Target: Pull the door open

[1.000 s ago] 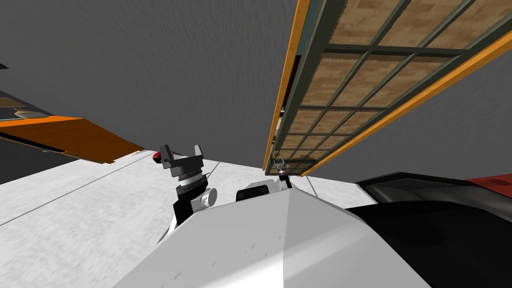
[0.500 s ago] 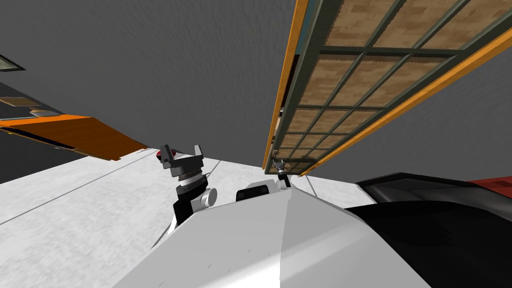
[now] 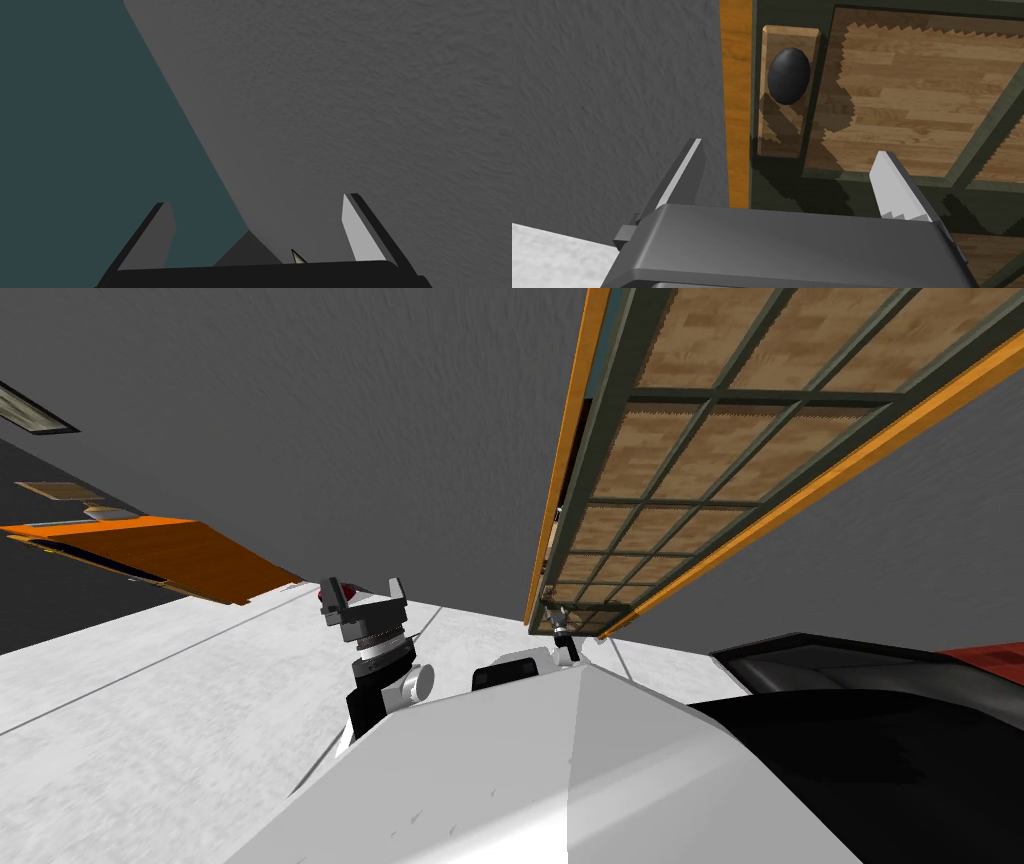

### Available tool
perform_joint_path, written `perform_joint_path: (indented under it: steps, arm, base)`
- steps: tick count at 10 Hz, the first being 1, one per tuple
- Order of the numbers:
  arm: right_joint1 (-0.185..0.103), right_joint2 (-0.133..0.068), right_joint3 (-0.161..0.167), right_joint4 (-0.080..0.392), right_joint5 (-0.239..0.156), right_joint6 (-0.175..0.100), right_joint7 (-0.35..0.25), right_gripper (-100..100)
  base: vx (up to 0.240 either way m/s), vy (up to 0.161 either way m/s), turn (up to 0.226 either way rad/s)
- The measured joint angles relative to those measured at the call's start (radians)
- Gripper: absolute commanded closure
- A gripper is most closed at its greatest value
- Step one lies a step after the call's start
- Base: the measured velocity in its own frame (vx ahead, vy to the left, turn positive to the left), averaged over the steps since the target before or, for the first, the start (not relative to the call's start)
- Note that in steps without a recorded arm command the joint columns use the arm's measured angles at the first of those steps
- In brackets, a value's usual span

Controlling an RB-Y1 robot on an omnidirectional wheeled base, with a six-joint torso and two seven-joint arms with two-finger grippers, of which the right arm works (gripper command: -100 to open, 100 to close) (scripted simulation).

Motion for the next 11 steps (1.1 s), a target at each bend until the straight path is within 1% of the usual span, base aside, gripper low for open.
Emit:
perform_joint_path:
  steps: [2,3,4,5,6,7,8,9,10,11]
  arm:
    - [-0.005,0.002,0.007,0.003,-0.013,0.002,-0.039,-100]
    - [-0.005,0.003,0.008,0.003,-0.013,0.002,-0.043,-100]
    - [0.007,-0.008,0.004,-0.001,-0.016,0.000,-0.050,-100]
    - [0.001,-0.017,0.000,0.015,-0.020,-0.007,-0.061,-100]
    - [0.006,-0.029,-0.004,0.034,-0.023,-0.024,-0.076,-100]
    - [0.003,-0.049,-0.009,0.055,-0.028,-0.038,-0.097,-100]
    - [0.020,-0.061,-0.017,0.031,-0.034,-0.031,-0.105,-100]
    - [0.029,-0.072,-0.022,0.030,-0.038,-0.031,-0.113,-100]
    - [0.018,-0.084,-0.026,0.056,-0.042,-0.041,-0.127,-100]
    - [0.016,-0.085,-0.026,0.060,-0.042,-0.044,-0.130,100]
  base:
    - [-0.028,-0.014,0.010]
    - [0.127,0.007,0.094]
    - [0.214,0.019,0.116]
    - [0.199,0.038,0.176]
    - [0.223,0.017,0.135]
    - [0.222,-0.002,0.095]
    - [0.197,-0.019,0.102]
    - [0.202,-0.026,0.090]
    - [0.093,-0.014,0.019]
    - [-0.014,-0.001,-0.026]
